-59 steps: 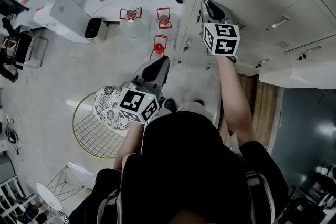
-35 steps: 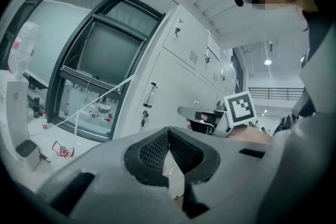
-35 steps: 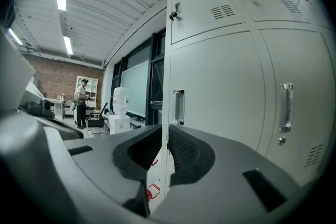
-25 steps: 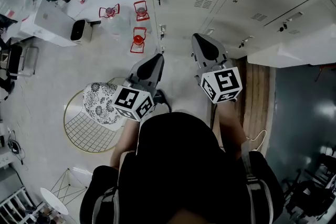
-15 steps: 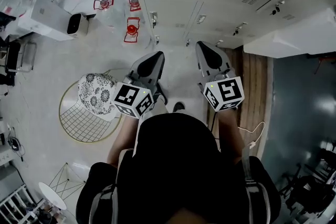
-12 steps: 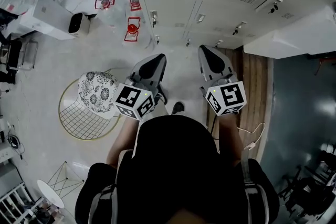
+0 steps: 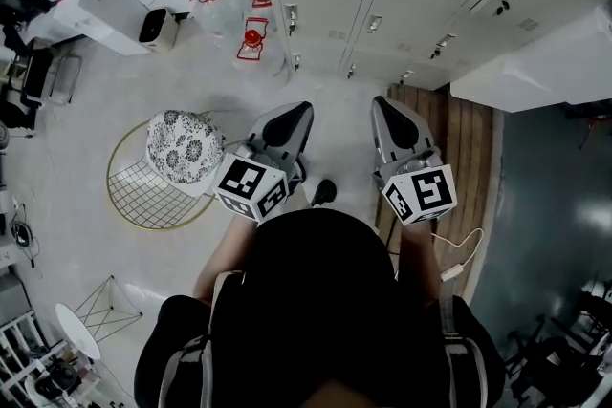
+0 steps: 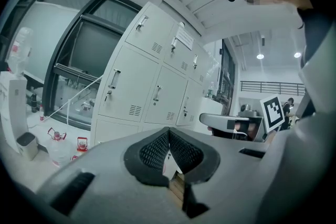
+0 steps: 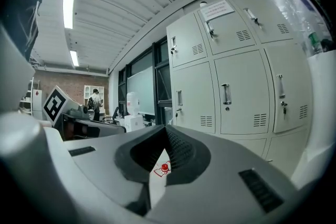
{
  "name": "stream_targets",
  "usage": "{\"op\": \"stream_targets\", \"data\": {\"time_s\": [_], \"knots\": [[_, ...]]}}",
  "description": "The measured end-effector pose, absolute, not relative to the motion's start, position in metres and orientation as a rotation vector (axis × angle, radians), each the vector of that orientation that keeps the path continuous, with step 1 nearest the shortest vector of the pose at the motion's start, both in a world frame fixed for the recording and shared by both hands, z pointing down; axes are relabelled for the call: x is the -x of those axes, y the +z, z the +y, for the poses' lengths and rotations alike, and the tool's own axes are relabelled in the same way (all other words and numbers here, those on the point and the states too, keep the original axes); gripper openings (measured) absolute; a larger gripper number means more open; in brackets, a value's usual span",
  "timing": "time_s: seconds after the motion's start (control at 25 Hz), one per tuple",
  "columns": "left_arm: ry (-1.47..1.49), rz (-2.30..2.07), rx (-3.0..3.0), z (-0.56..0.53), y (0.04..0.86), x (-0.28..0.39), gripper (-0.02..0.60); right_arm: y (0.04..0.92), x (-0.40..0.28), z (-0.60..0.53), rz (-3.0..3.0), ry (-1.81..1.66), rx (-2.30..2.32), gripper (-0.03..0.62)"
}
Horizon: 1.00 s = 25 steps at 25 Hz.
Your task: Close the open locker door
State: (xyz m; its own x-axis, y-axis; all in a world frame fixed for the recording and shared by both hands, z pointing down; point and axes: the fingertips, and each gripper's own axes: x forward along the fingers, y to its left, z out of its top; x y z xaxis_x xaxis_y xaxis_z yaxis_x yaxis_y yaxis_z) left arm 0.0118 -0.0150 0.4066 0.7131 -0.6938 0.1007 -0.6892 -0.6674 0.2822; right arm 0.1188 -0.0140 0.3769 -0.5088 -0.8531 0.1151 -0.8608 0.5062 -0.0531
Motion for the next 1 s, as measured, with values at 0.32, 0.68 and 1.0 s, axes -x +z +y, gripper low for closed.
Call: {"op": "stream_targets", "data": {"time_s": [0.32,0.68,1.0], "knots": [[-0.039,-1.095,-2.633,0.0,0.399,-0.015,0.018,0.378,-0.119,0.007,-2.672,0.182,-1.514,0.005],[-0.039,-1.081,-2.639,0.009,0.399,-0.02,0.018,0.381,-0.124,0.015,-2.663,0.224,-1.531,0.005],[-0.033,-1.083,-2.633,0.01,0.402,-0.018,0.018,0.384,-0.123,0.017,-2.667,0.238,-1.528,0.005]]}}
